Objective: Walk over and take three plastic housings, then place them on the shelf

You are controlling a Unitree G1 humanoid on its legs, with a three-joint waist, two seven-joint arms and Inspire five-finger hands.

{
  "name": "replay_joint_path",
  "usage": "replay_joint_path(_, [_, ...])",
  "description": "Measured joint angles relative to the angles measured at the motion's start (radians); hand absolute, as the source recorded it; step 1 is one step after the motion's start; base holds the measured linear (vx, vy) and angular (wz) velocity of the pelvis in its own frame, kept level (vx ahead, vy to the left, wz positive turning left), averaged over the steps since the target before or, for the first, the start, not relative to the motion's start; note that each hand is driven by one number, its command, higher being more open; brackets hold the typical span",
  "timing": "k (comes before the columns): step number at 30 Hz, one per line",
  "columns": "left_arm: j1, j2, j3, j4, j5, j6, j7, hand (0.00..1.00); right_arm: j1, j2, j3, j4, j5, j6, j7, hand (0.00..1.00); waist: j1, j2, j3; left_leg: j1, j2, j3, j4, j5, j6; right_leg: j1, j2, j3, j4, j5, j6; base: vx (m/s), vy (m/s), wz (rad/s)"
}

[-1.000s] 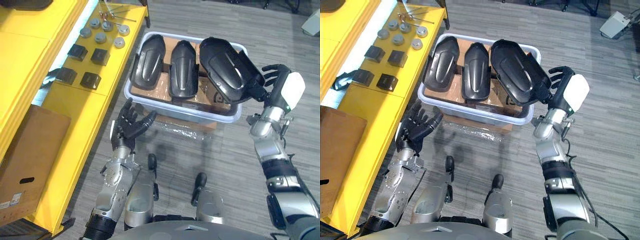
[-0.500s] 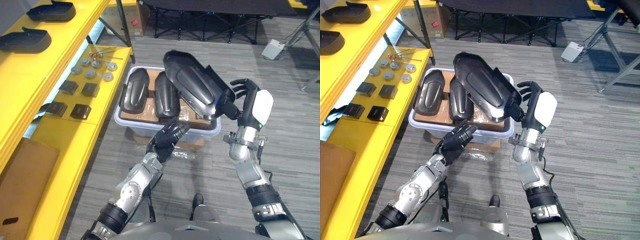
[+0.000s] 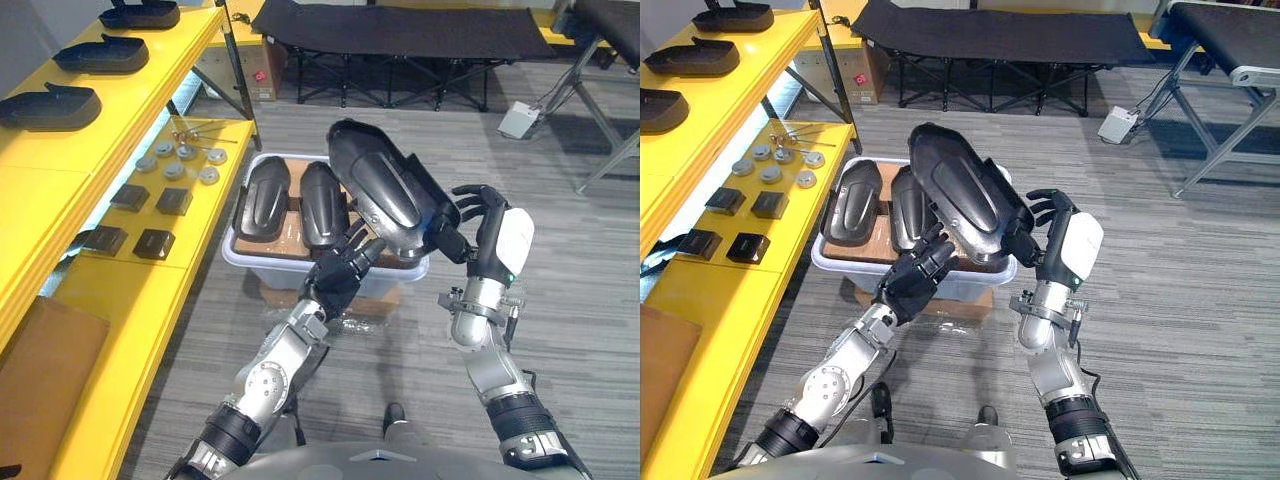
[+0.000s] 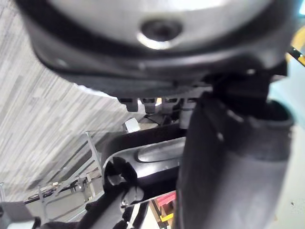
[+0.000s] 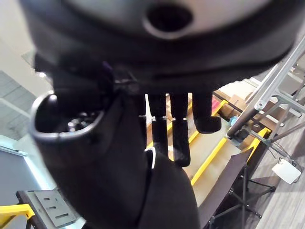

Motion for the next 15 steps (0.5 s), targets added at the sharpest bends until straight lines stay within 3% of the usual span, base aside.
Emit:
replay_joint_path(13, [0.000,-0.001,-0.002,0.032,0.150,0.014,0.175,1.00,0.031,0.038,0.084,-0.002,-0.005,-0.027,-0.006,0.00,-0.001,-0.015,-0.026,0.011,0.001,0.007,0.000,-0.004,-0.001,0.009,0.002,0.013,-0.014,0.007,-0.002,-0.01,0.003,-0.03])
replay_joint_path(15, [0.000,-0.015,-0.004,0.039,0.150,0.030,0.197,1.00,0.054,0.050,0.127,-0.038,-0.010,-0.061,0.003,0.00,-0.001,-0.016,-0.026,0.012,0.000,0.012,0.000,-0.007,-0.002,0.009,0.002,0.017,-0.014,0.007,-0.002,-0.01,0.007,-0.05])
